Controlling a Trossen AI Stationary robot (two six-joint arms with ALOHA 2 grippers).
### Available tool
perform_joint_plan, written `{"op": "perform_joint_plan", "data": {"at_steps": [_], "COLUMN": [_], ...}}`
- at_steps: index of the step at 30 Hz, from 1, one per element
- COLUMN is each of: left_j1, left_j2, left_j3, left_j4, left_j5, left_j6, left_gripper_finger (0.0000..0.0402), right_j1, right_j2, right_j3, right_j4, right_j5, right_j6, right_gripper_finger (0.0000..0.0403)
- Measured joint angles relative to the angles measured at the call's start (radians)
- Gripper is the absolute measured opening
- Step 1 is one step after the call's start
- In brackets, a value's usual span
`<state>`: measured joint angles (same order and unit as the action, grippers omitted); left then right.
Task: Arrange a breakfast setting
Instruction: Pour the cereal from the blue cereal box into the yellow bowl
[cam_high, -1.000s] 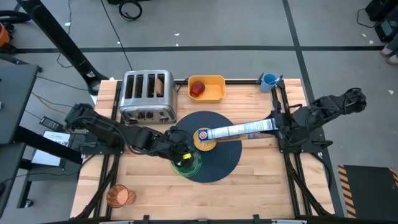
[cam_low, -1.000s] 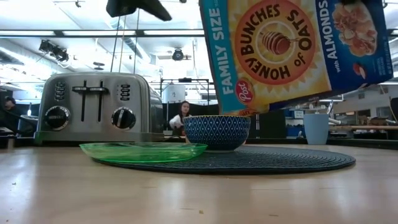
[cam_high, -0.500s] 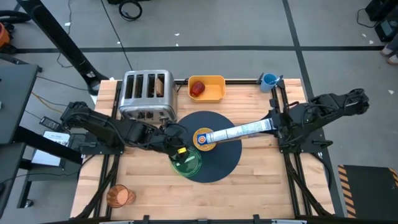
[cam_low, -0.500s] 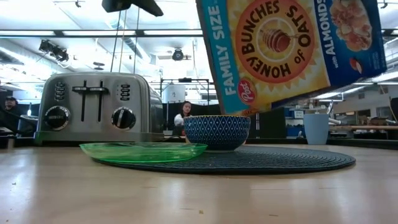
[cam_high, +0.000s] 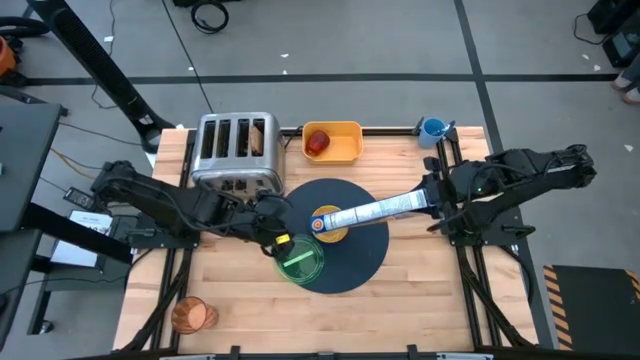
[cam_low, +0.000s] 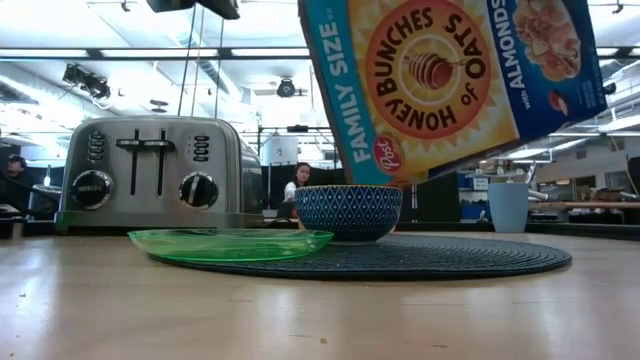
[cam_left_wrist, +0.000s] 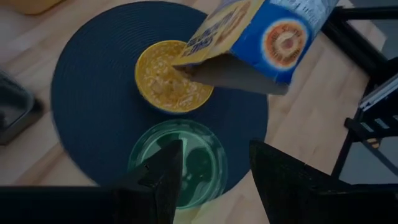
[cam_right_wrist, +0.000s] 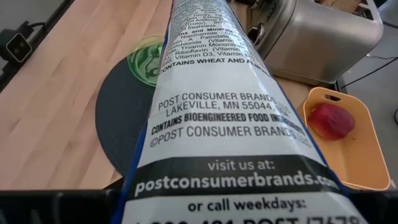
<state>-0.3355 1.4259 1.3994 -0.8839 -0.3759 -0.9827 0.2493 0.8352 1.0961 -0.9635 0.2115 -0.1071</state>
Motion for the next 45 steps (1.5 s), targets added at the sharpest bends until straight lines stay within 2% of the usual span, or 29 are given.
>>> {"op": "perform_joint_plan", "data": {"at_steps": [12,20,34,45], "left_j1": [0.02,0.024,0.024,0.024], "left_j2": [-0.032,-0.035,-0.035,-0.035], "left_j3": [0.0,0.0,0.0,0.0], "left_j4": [-0.028,-0.029,-0.038,-0.075], "left_j5": [-0.012,-0.012,-0.011,0.034], "left_j6": [0.025,0.052,0.055,0.058], "left_gripper_finger": [0.0189,0.0189,0.0189,0.0189], "right_j1": [-0.003,-0.005,-0.009,-0.02], "right_j2": [0.008,0.061,0.116,0.163], "right_j3": [0.001,0.1,0.139,0.183], "right_j4": [0.005,-0.031,-0.071,-0.101], "right_j5": [-0.016,-0.002,-0.007,-0.025], "right_j6": [0.007,-0.063,-0.082,-0.099], "right_gripper_finger": [0.0185,0.0185,0.0185,0.0185]}}
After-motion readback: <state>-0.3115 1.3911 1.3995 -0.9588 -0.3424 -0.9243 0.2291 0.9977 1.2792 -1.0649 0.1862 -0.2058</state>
